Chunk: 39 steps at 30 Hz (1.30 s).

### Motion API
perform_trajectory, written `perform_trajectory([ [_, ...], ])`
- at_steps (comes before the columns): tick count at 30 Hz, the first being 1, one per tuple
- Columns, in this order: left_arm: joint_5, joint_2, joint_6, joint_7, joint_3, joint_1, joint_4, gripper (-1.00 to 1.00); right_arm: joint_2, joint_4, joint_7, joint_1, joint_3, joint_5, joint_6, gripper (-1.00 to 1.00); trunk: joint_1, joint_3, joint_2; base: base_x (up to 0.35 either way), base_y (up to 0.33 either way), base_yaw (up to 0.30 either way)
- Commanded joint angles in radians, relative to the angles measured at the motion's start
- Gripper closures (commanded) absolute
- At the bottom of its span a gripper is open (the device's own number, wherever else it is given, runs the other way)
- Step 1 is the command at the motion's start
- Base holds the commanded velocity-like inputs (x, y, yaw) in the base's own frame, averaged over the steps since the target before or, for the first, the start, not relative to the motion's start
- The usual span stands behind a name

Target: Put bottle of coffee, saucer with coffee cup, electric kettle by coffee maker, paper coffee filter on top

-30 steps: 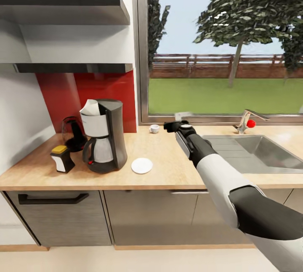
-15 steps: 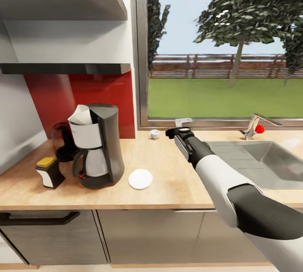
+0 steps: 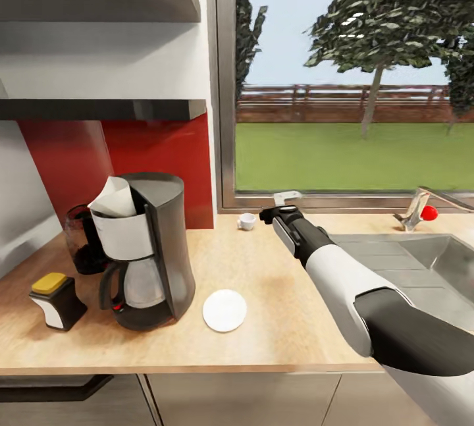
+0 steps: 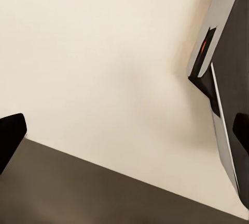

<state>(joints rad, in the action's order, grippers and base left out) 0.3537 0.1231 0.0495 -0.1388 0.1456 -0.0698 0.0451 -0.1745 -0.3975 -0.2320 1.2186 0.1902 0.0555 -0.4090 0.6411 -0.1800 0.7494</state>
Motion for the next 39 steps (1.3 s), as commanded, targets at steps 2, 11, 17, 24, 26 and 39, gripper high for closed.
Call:
perform_trajectory([
  [2,0.008,-0.001,0.005,-0.001,0.008,0.001,0.001,-1.00,0.000,0.000,-0.004,0.001,0.006,0.006,-0.005,-1.00,0.001,-0.001,0.001,0.283,0.208,0.000],
  [11,0.008,-0.002,0.006,-0.001,0.008,0.000,-0.001,-1.00,0.000,0.015,0.005,0.000,0.006,0.006,-0.005,-1.00,0.001,-0.001,0.001,0.254,0.183,0.000],
  [17,0.008,-0.002,0.007,-0.001,0.008,0.001,-0.002,-1.00,0.000,0.020,0.003,-0.003,0.006,0.005,-0.005,-1.00,0.001,-0.001,0.001,0.038,0.021,0.000],
  [24,0.008,-0.002,0.007,-0.001,0.008,0.001,-0.002,-1.00,0.000,0.021,0.002,-0.004,0.006,0.004,-0.005,-1.00,0.001,-0.001,0.001,0.000,0.000,0.000],
  [26,0.008,-0.002,0.007,-0.001,0.008,0.000,-0.002,-1.00,0.000,0.021,0.002,-0.004,0.006,0.004,-0.005,-1.00,0.001,-0.001,0.001,0.000,0.000,0.000],
  [39,0.008,-0.002,0.004,0.000,0.009,0.001,-0.003,-1.00,0.000,0.095,0.002,-0.004,0.006,0.004,-0.005,-1.00,0.001,-0.001,0.001,0.138,0.000,0.000],
])
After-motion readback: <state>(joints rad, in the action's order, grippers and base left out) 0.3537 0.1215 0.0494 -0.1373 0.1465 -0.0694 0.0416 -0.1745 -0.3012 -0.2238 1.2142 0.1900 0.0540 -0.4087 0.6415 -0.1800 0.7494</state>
